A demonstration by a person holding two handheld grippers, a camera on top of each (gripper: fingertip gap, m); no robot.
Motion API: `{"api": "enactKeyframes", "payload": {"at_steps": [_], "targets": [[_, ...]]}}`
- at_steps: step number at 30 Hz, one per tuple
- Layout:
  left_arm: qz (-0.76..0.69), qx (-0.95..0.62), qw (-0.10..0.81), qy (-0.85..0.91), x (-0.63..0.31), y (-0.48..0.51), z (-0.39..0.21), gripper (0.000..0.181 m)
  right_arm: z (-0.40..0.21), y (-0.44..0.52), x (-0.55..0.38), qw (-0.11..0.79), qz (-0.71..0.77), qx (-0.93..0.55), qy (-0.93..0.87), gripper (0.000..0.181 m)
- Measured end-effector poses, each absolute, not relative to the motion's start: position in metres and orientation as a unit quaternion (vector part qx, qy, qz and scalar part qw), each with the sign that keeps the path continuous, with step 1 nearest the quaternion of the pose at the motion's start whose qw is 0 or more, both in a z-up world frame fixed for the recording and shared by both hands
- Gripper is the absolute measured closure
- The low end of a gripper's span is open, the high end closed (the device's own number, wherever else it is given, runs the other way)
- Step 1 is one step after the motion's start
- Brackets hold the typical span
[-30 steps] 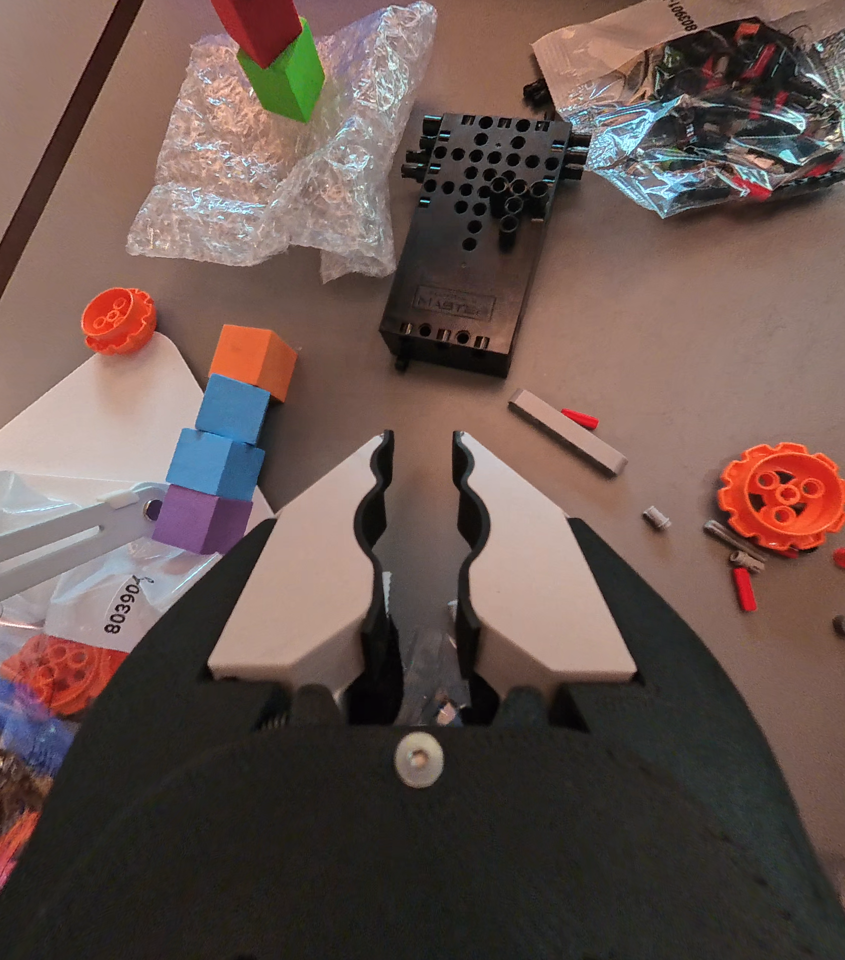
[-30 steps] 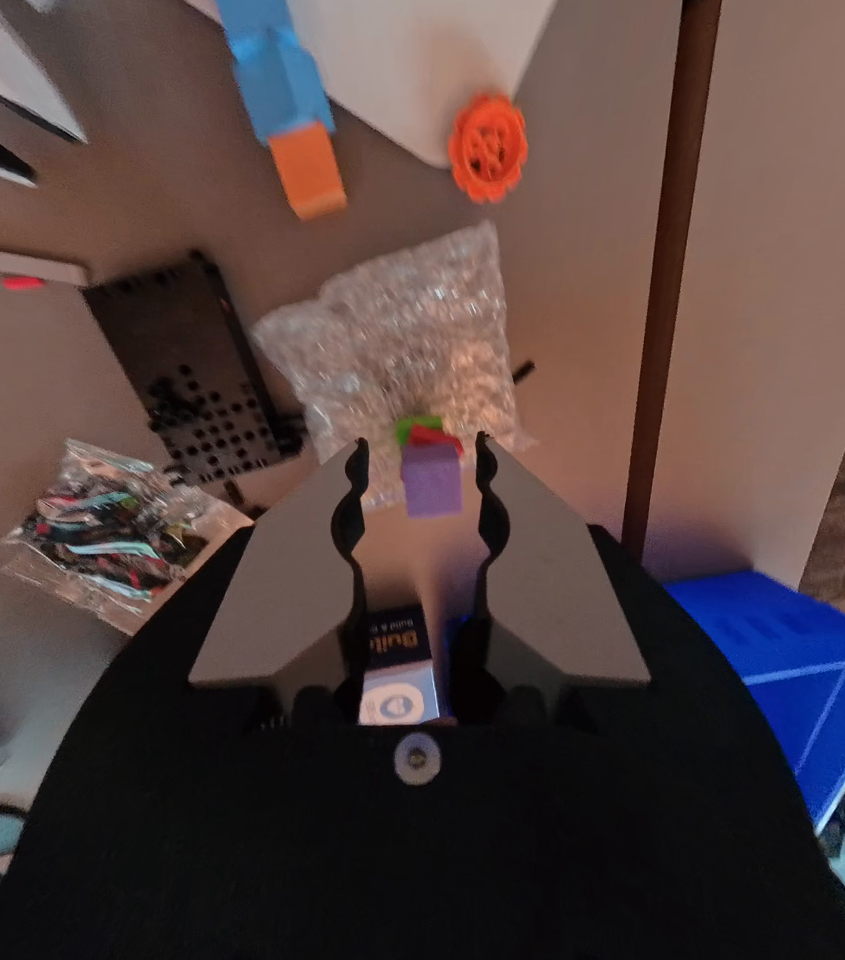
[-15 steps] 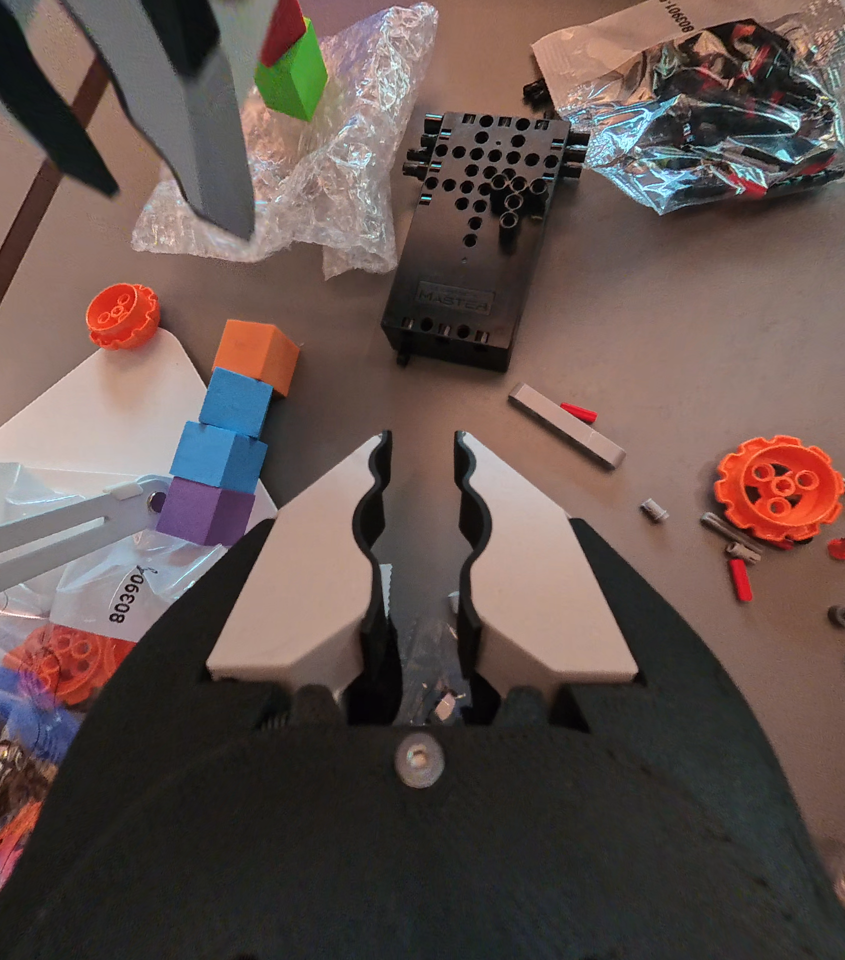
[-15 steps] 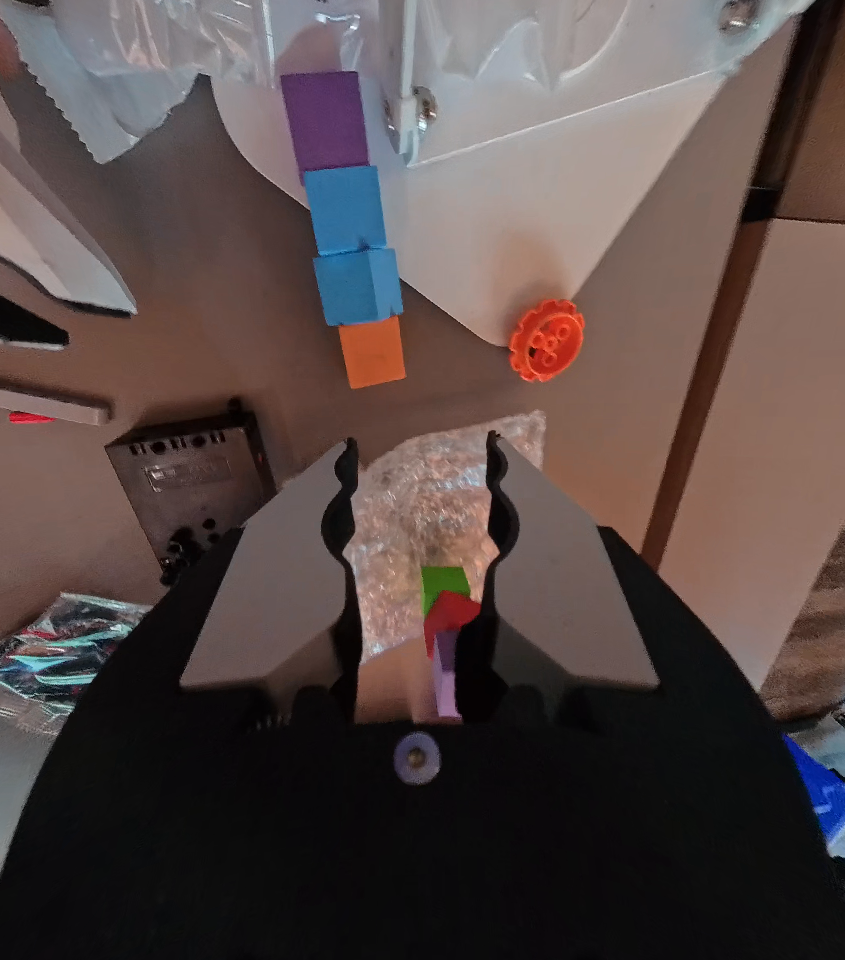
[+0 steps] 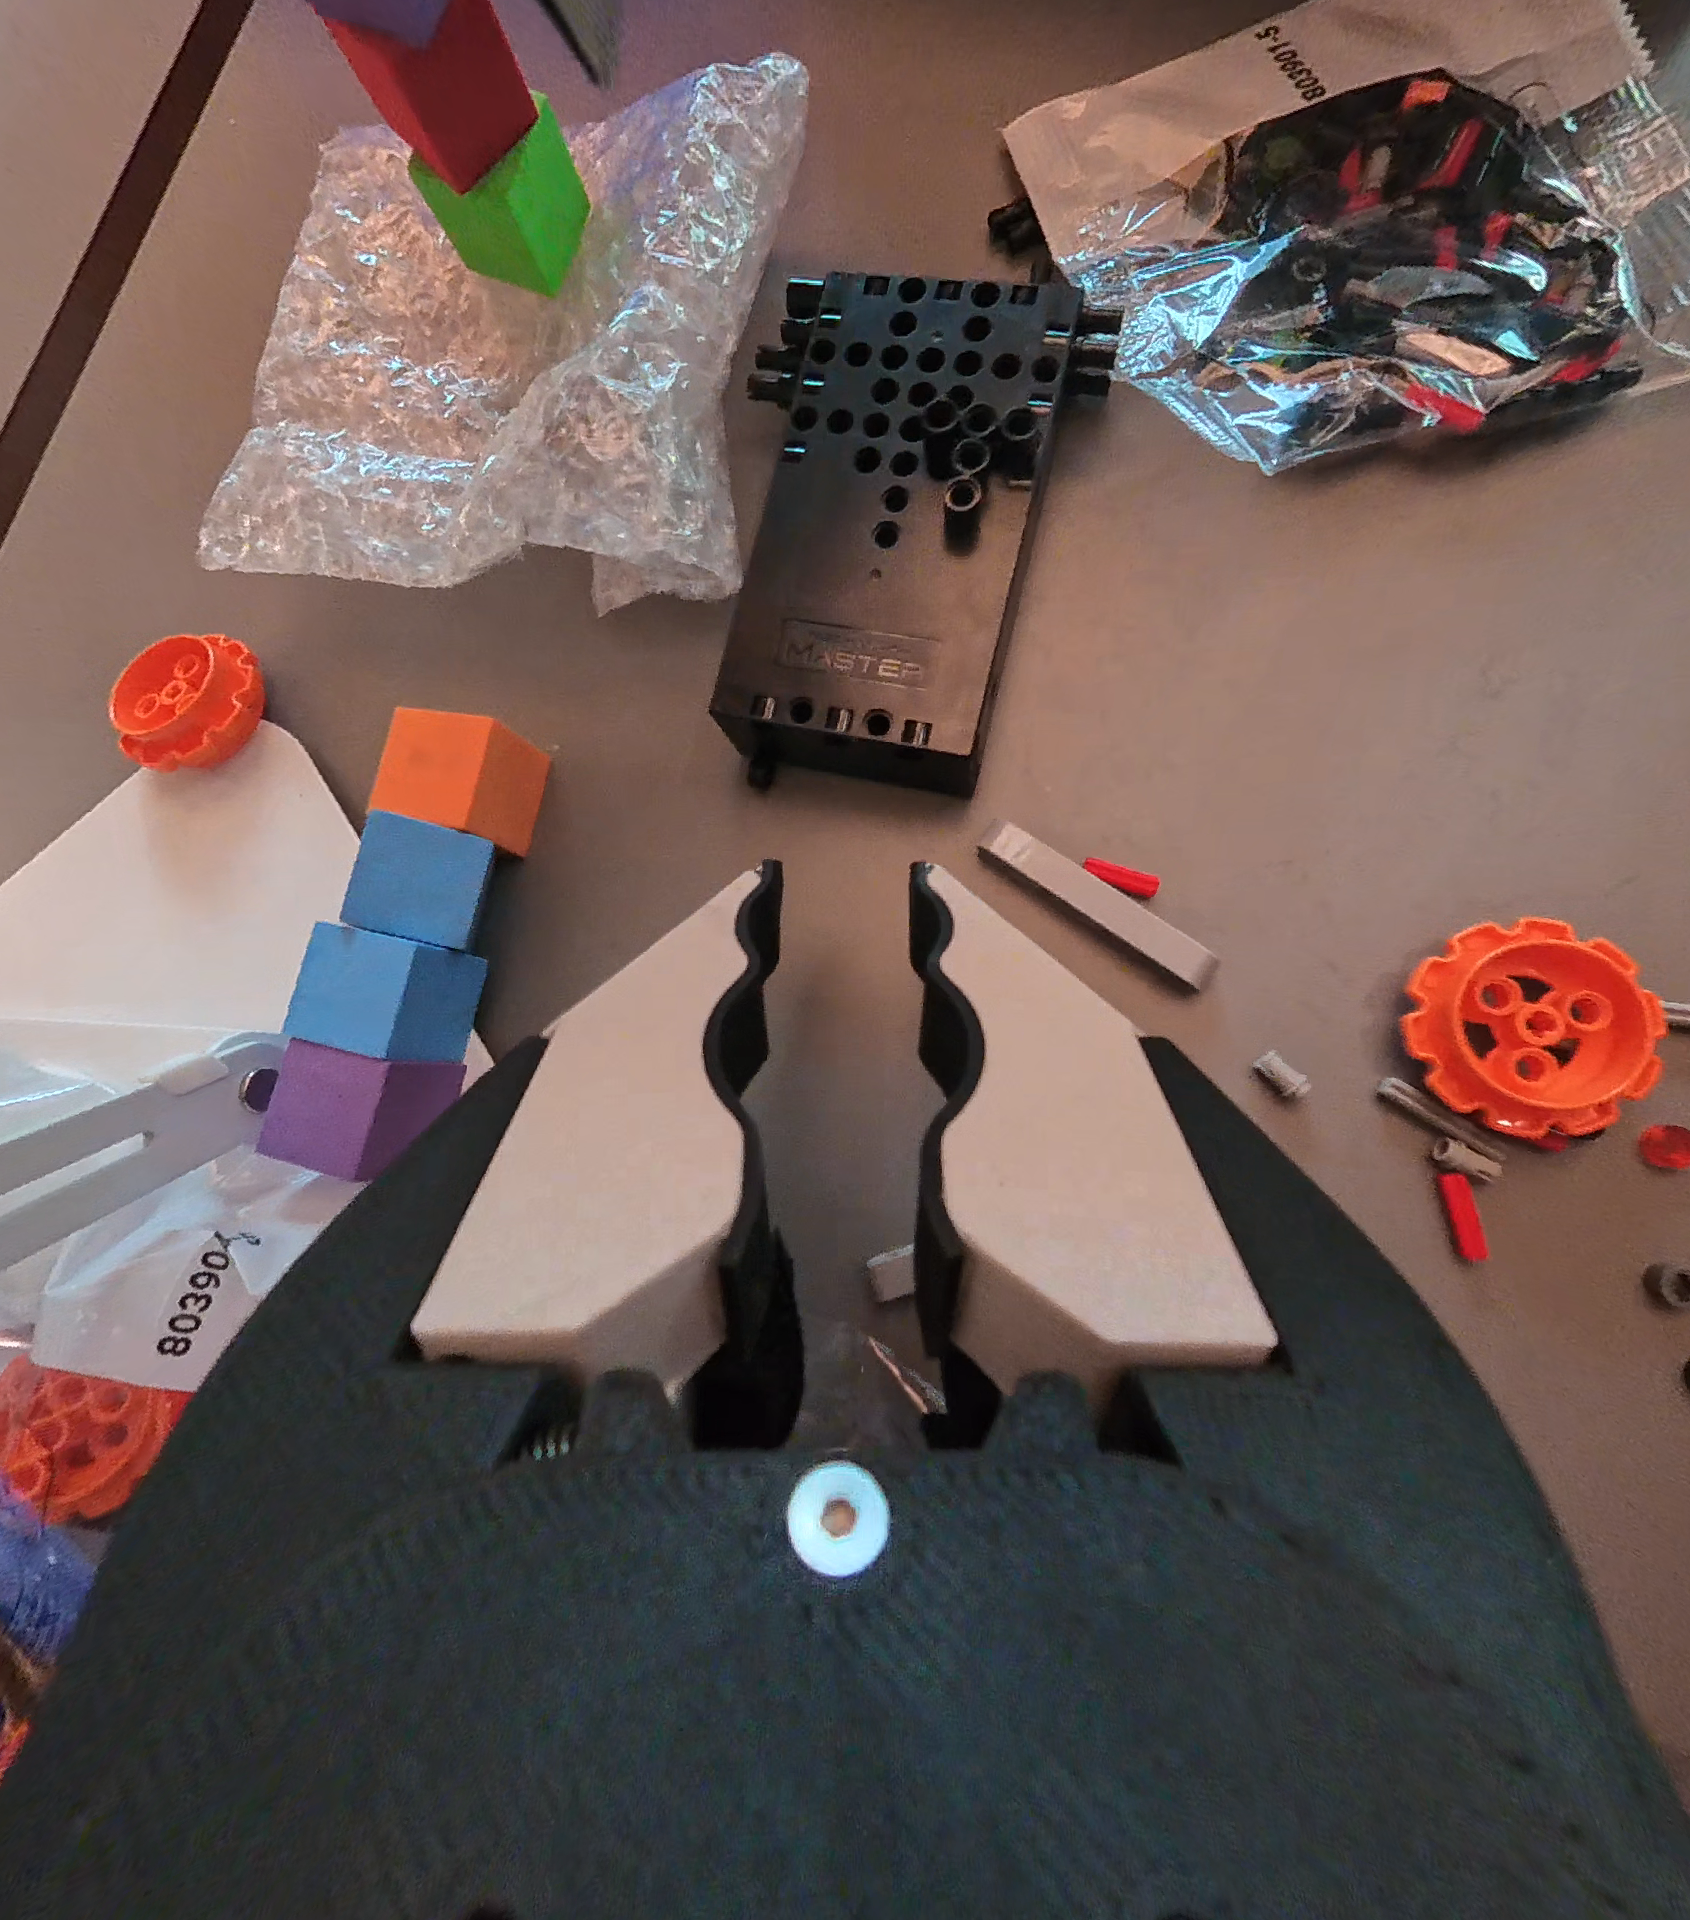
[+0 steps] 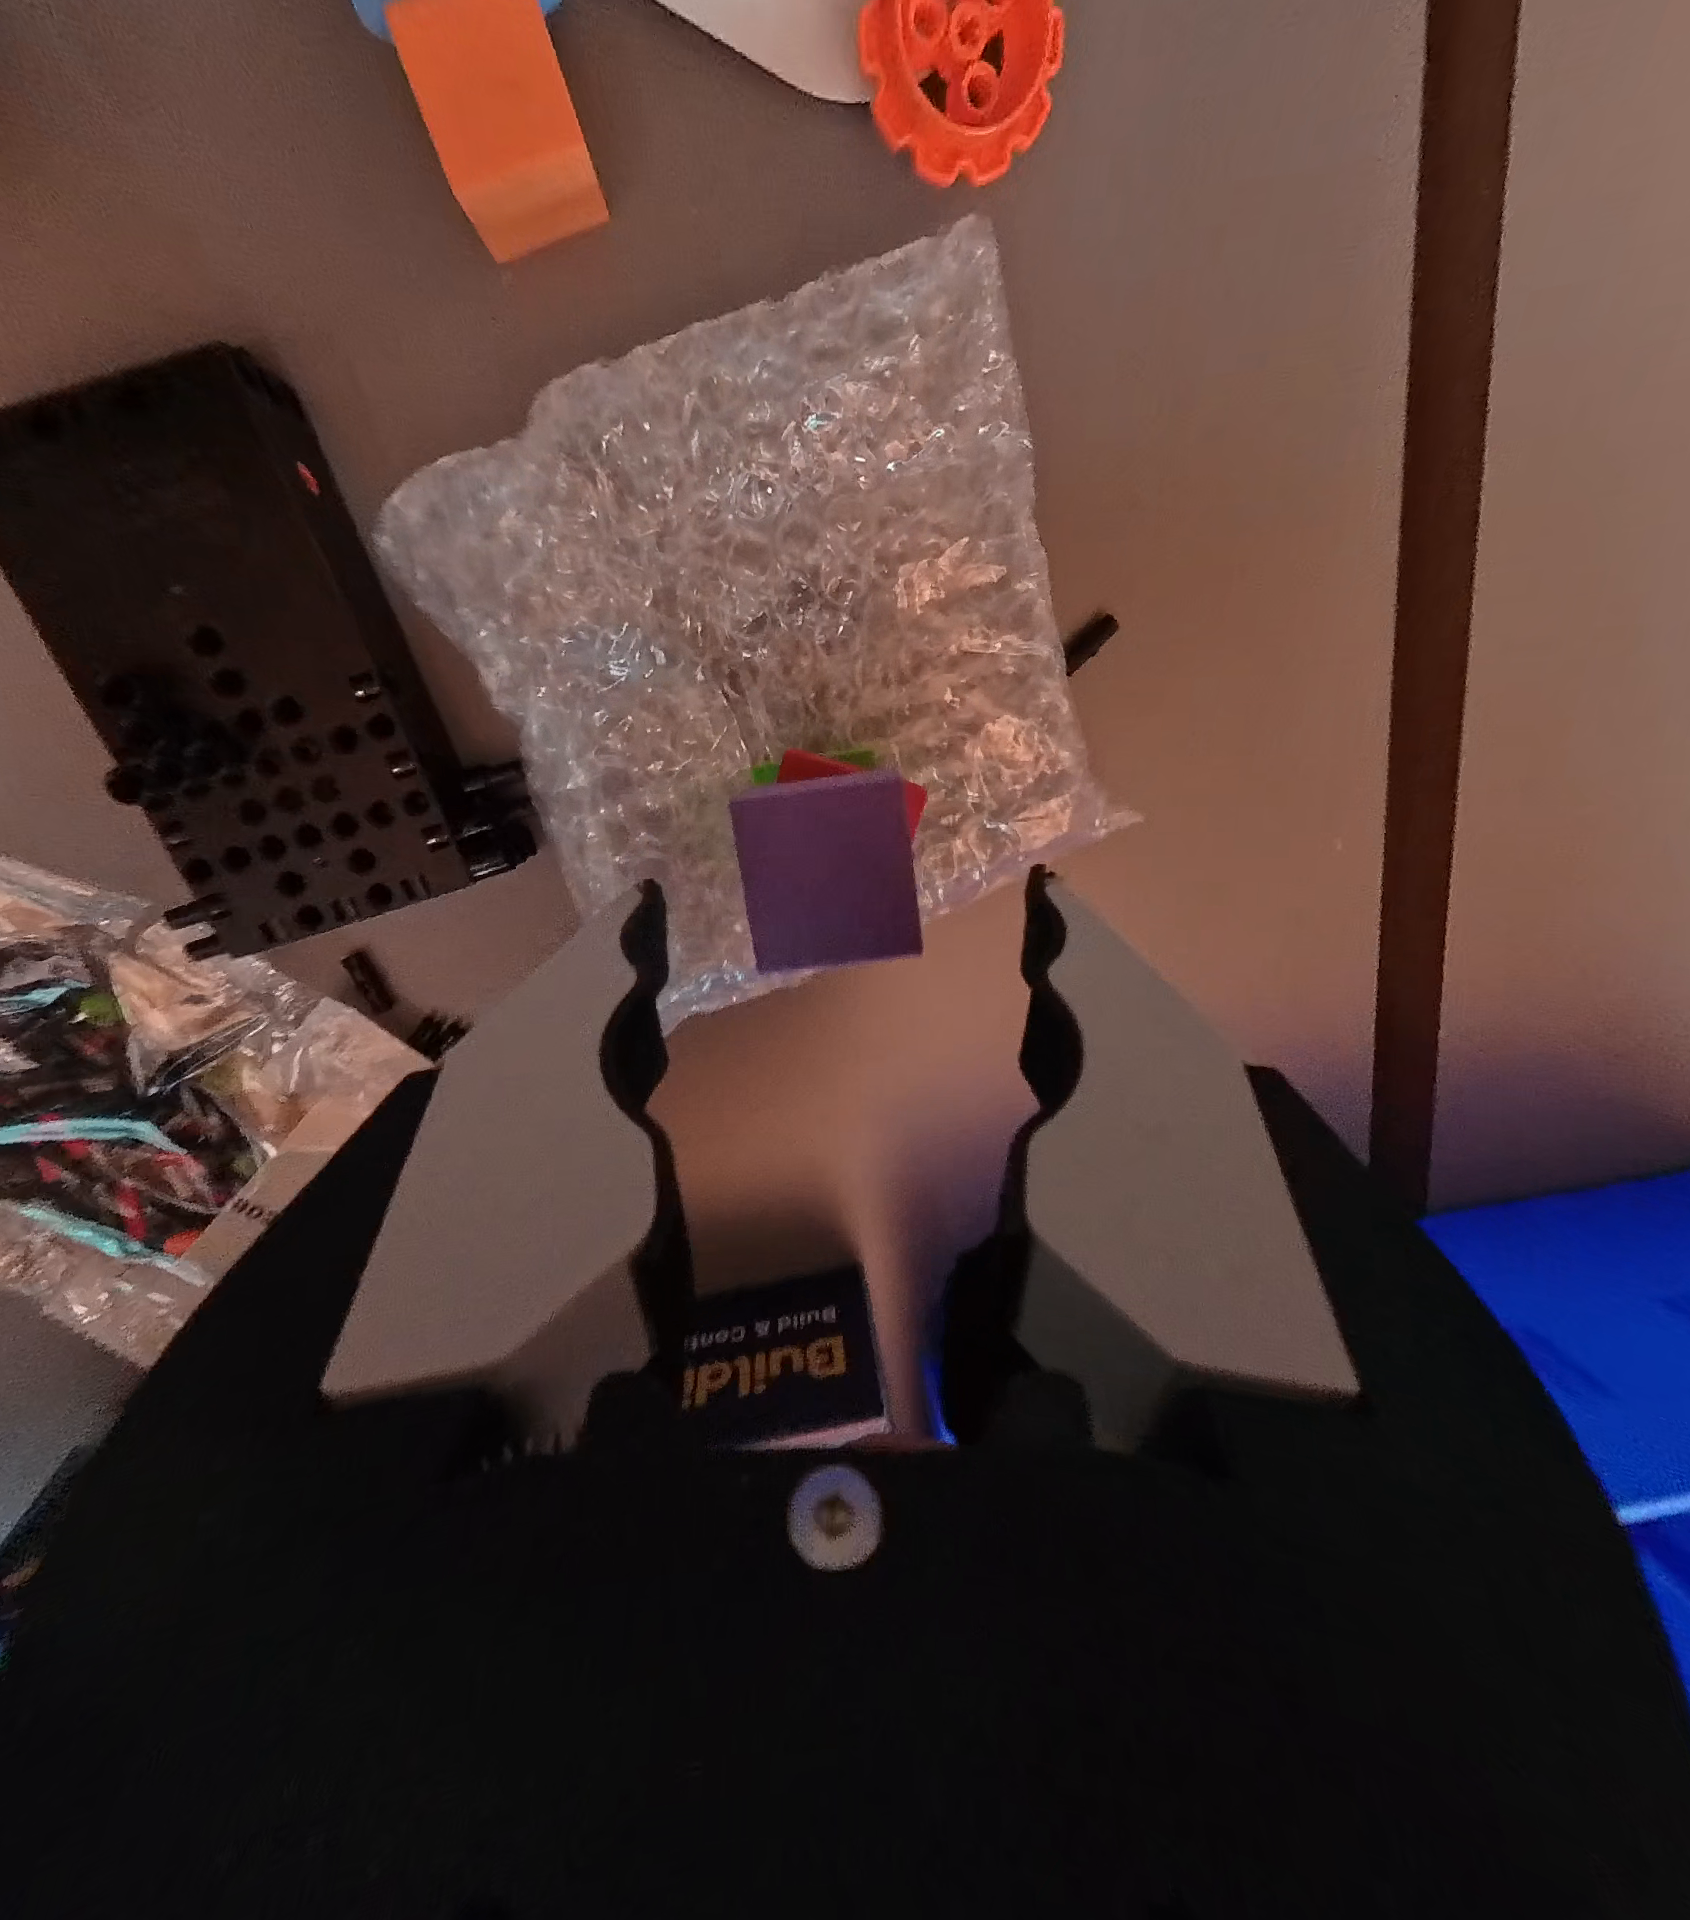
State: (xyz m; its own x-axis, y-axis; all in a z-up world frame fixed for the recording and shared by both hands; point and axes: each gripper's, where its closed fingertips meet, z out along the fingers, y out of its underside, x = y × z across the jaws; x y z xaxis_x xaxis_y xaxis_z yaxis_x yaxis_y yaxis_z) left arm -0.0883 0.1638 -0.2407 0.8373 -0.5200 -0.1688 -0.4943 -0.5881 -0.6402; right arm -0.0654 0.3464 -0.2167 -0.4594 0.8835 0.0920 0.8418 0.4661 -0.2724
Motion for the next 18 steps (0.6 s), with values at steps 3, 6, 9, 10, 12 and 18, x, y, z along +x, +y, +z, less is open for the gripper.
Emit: {"api": "enactKeyframes", "payload": {"at_steps": [3,6,9,10,12,18], "targets": [[-0.019,-0.891,0.354,0.285,-0.088,0.164,-0.241,0.158,-0.233,0.343,-0.07,0.101,0.098,-0.505,-0.851,0.121],[-0.019,-0.891,0.351,0.288,-0.088,0.163,-0.242,0.158,-0.244,0.343,-0.075,0.102,0.102,-0.506,-0.851,0.137],[-0.019,-0.891,0.351,0.288,-0.088,0.163,-0.242,0.158,-0.248,0.344,-0.075,0.099,0.112,-0.508,-0.849,0.15],[-0.019,-0.891,0.352,0.287,-0.089,0.163,-0.241,0.158,-0.249,0.344,-0.075,0.096,0.116,-0.509,-0.848,0.15],[-0.019,-0.891,0.351,0.287,-0.089,0.163,-0.242,0.158,-0.247,0.344,-0.075,0.092,0.123,-0.511,-0.846,0.151],[-0.02,-0.892,0.35,0.286,-0.089,0.162,-0.243,0.158,-0.234,0.332,-0.071,0.064,0.161,-0.502,-0.847,0.151]]}}
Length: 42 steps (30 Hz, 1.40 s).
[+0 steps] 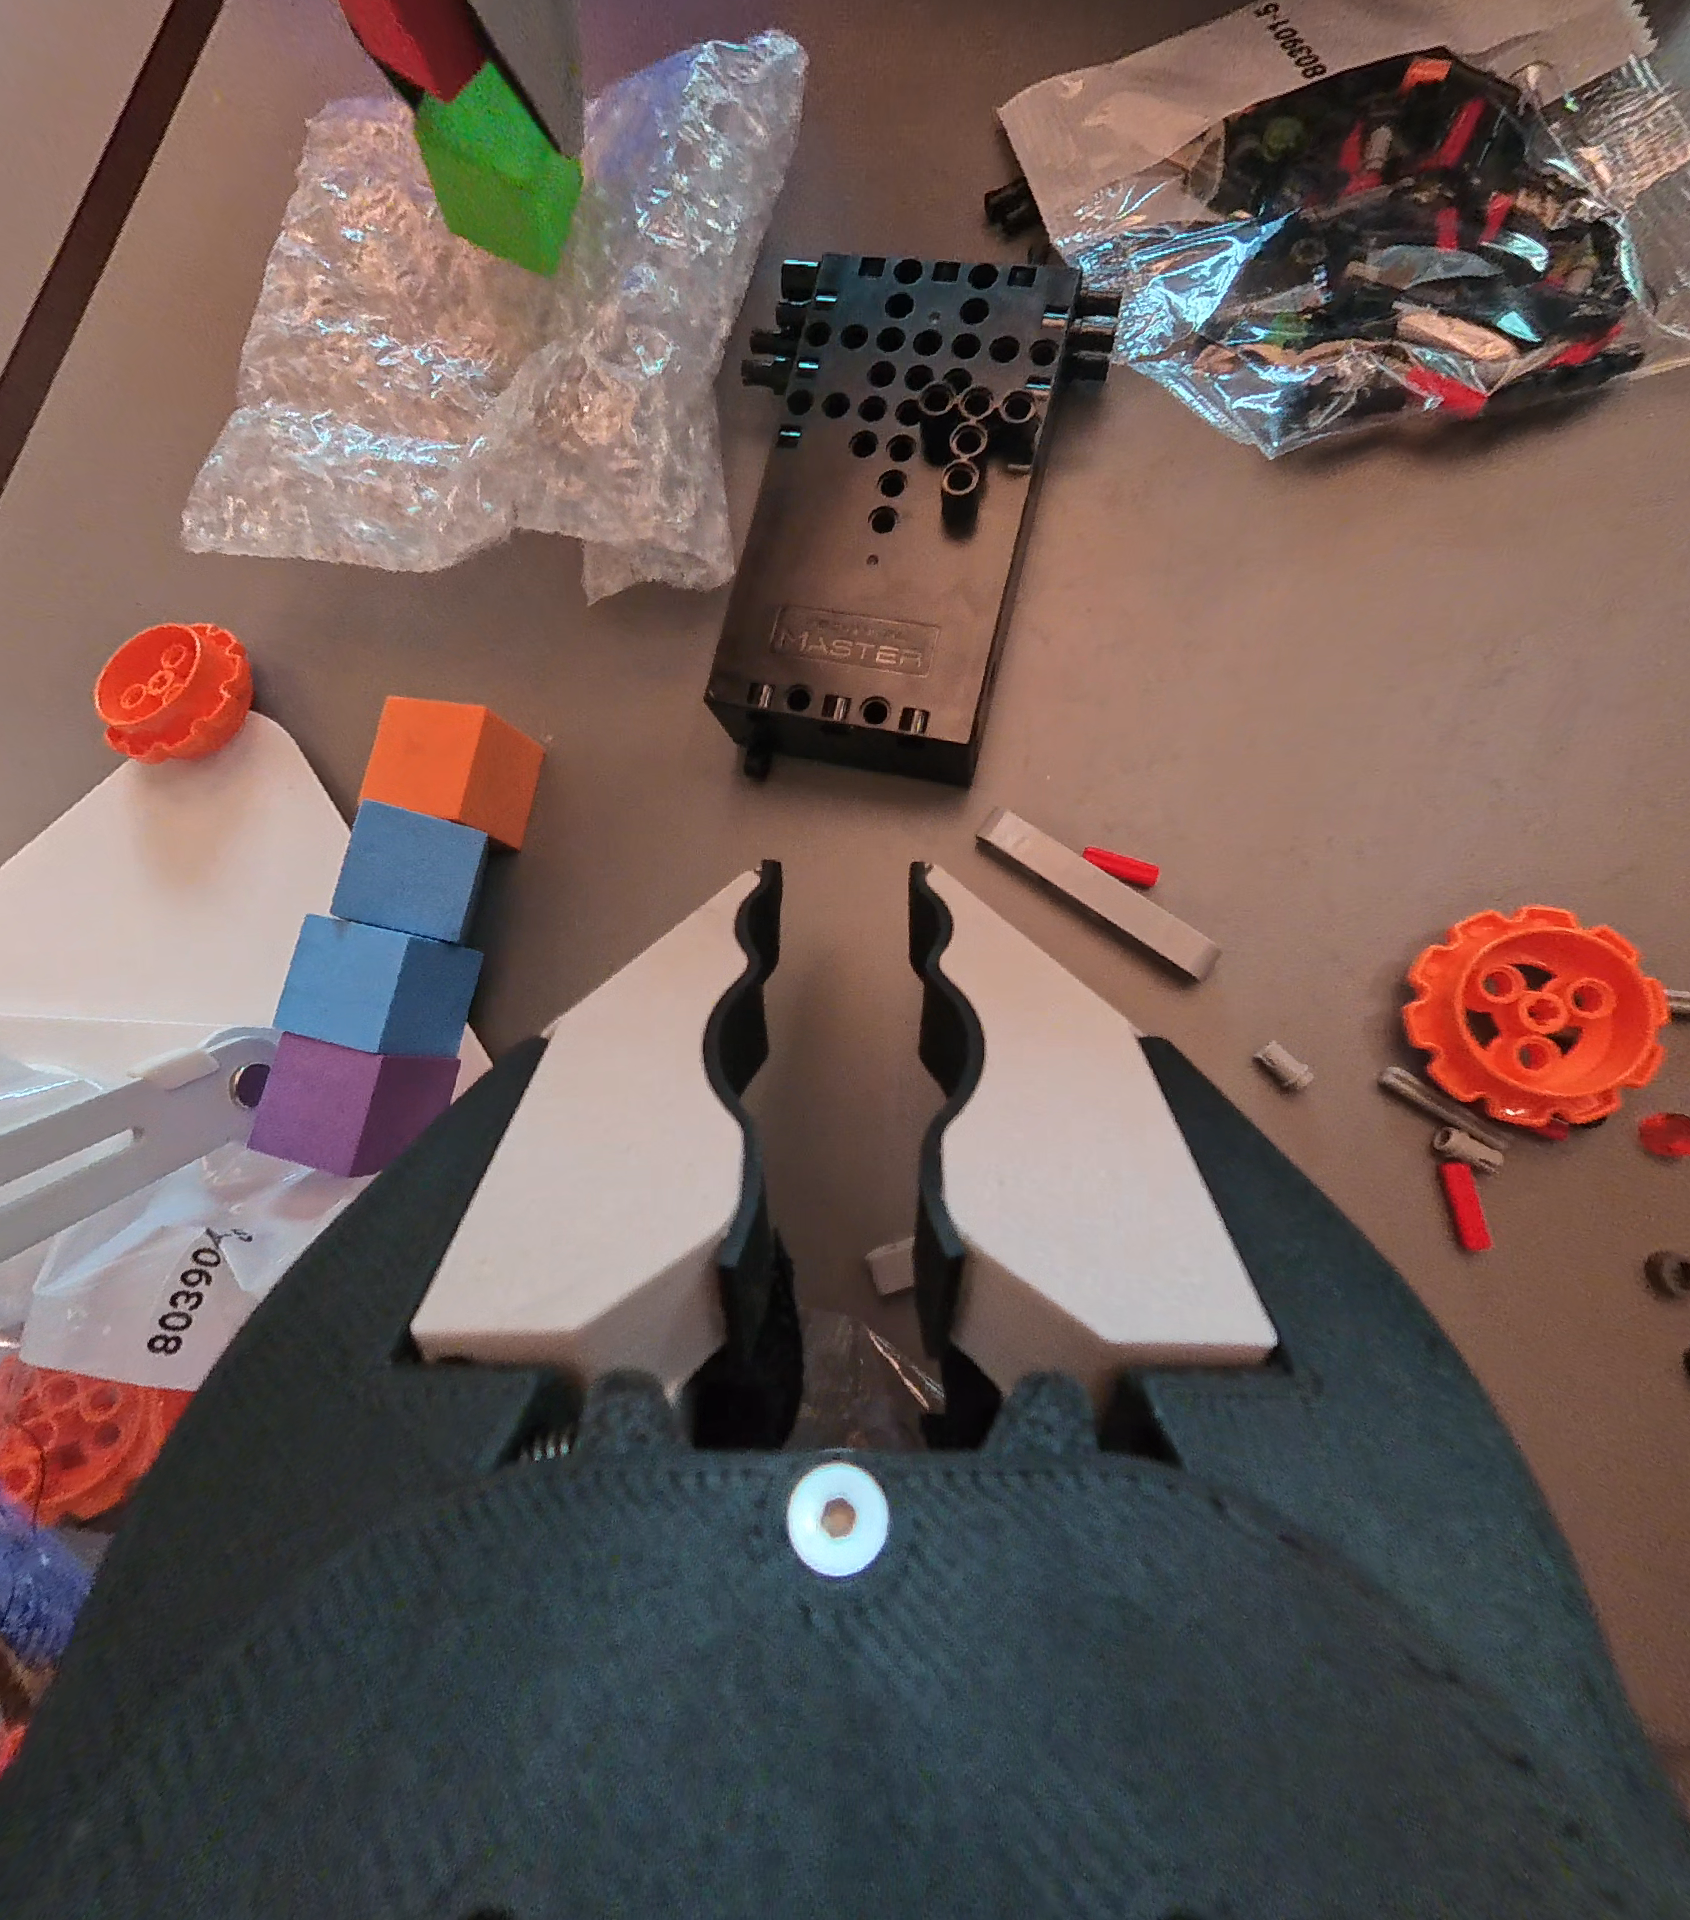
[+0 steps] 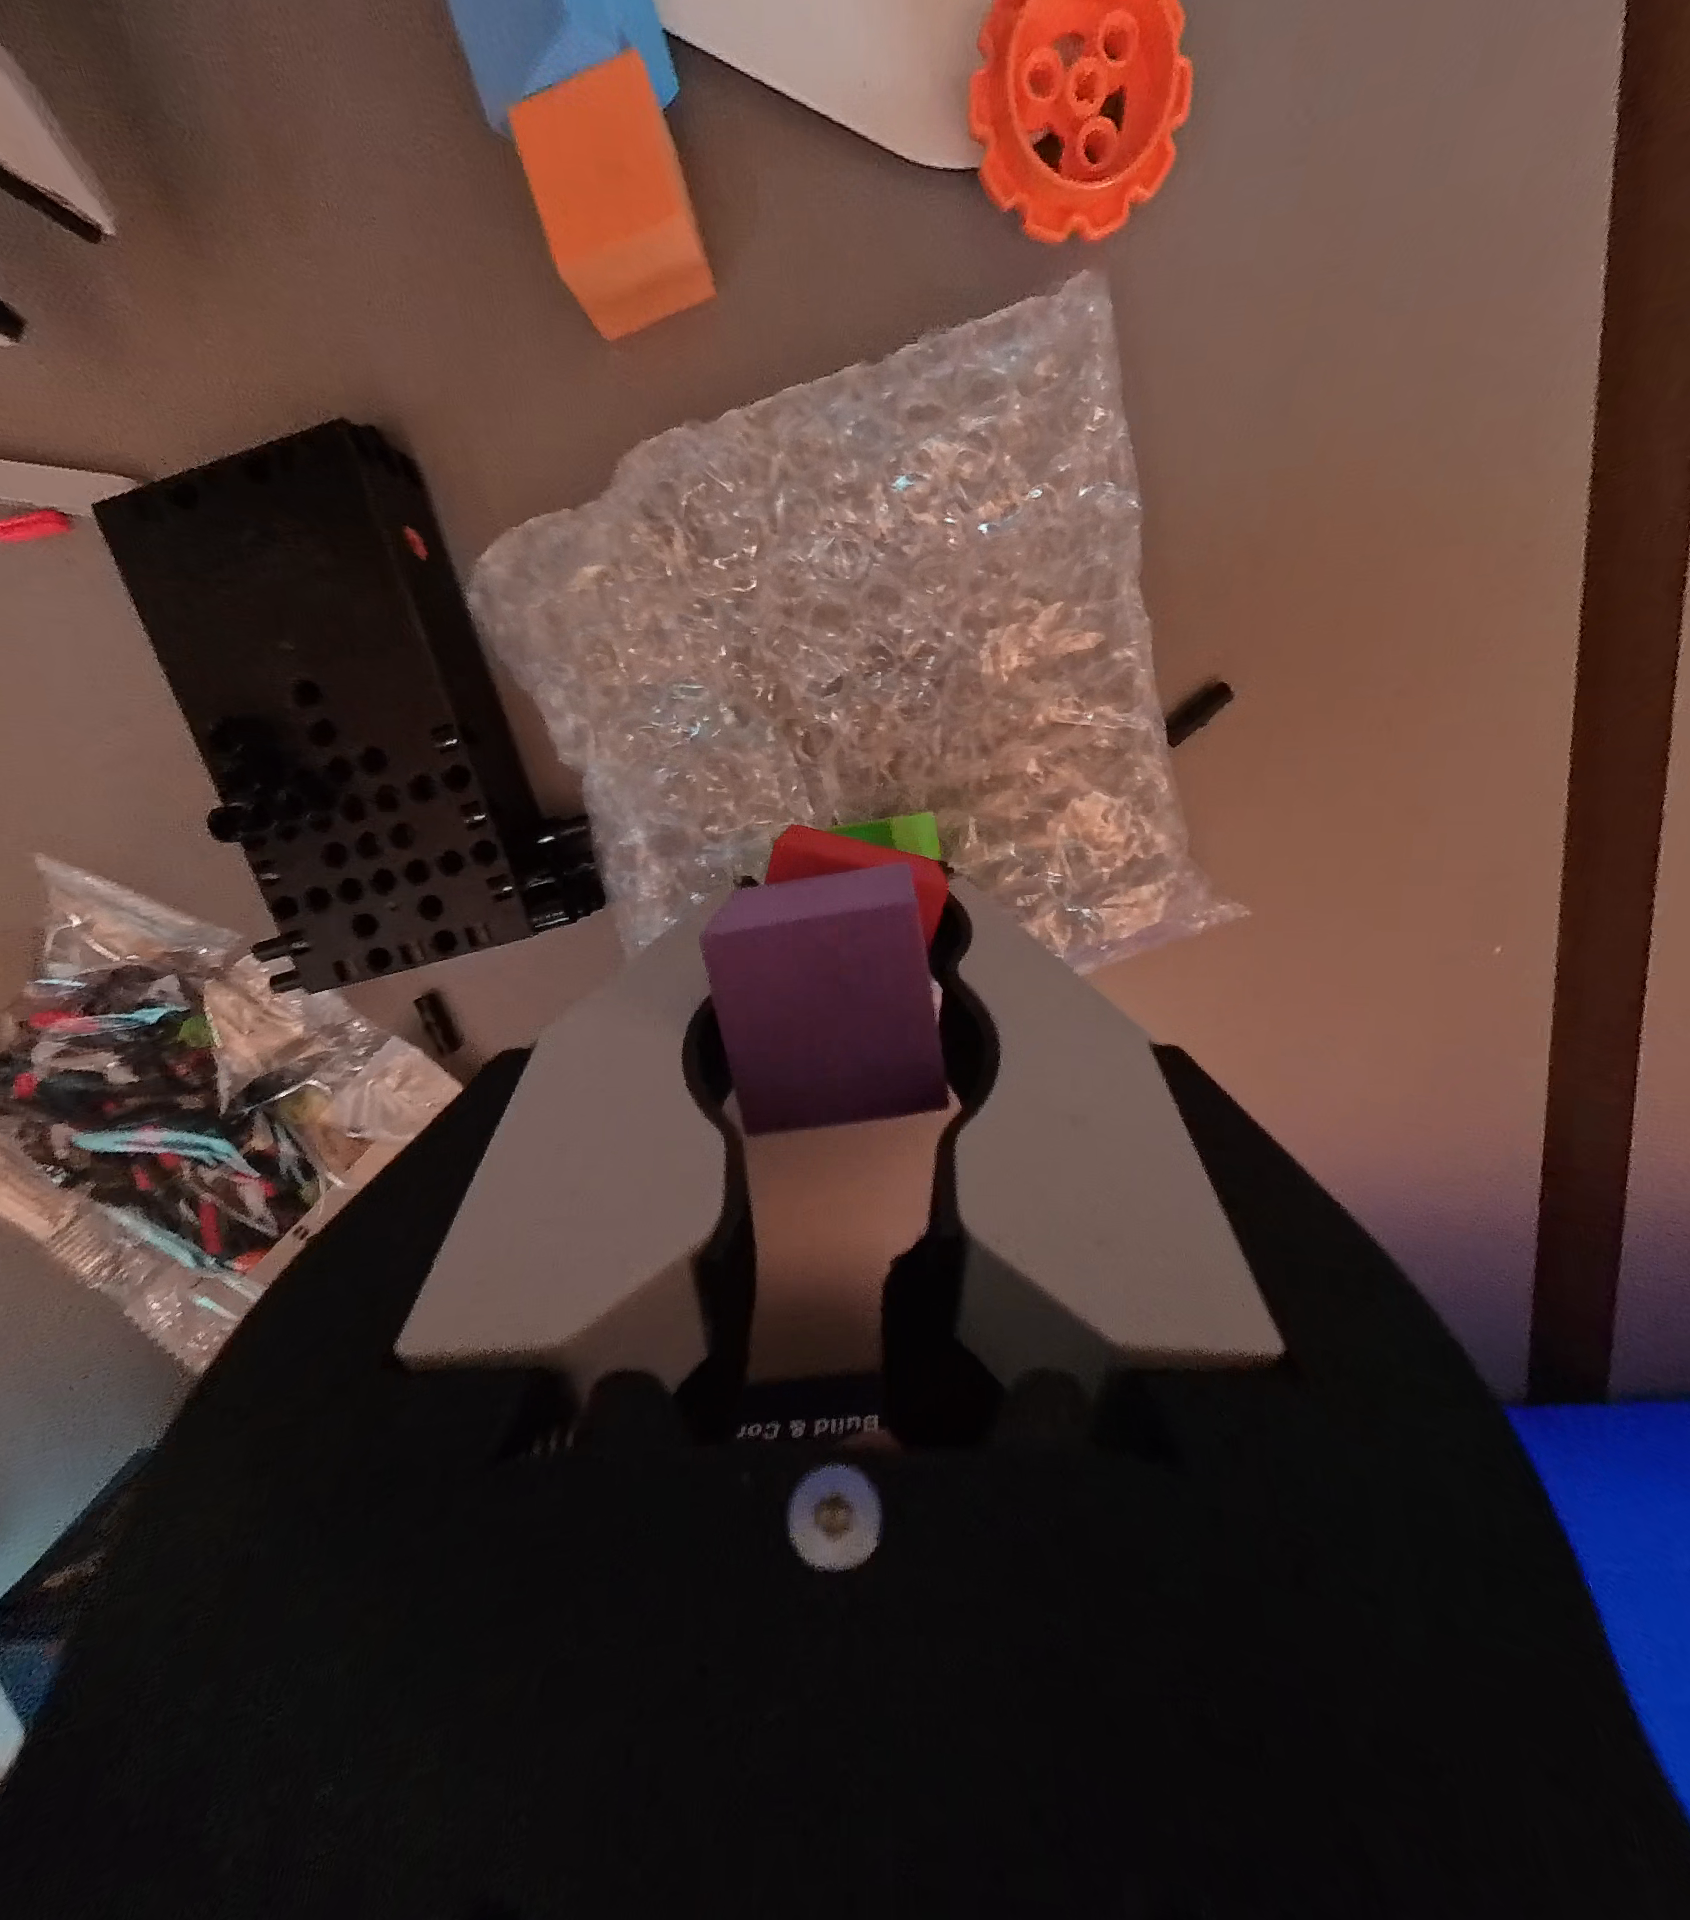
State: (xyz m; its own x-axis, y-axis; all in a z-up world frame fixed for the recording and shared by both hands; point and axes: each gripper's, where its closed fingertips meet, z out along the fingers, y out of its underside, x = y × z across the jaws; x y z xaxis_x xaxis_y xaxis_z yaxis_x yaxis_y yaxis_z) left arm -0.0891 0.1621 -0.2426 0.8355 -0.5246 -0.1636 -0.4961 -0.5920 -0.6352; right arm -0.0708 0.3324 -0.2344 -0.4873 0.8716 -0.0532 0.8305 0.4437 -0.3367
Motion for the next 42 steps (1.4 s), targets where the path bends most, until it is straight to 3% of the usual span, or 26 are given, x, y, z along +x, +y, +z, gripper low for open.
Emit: {"api": "enactKeyframes", "payload": {"at_steps": [17,33,42], "targets": [[-0.021,-0.893,0.345,0.288,-0.089,0.161,-0.244,0.158,-0.258,0.337,-0.067,0.049,0.104,-0.504,-0.856,0.152],[-0.025,-0.894,0.343,0.287,-0.088,0.161,-0.246,0.157,-0.26,0.325,-0.058,-0.017,0.165,-0.515,-0.841,0.152],[-0.026,-0.894,0.342,0.287,-0.089,0.161,-0.247,0.157,-0.252,0.33,-0.06,0.007,0.148,-0.517,-0.843,0.14]]}}
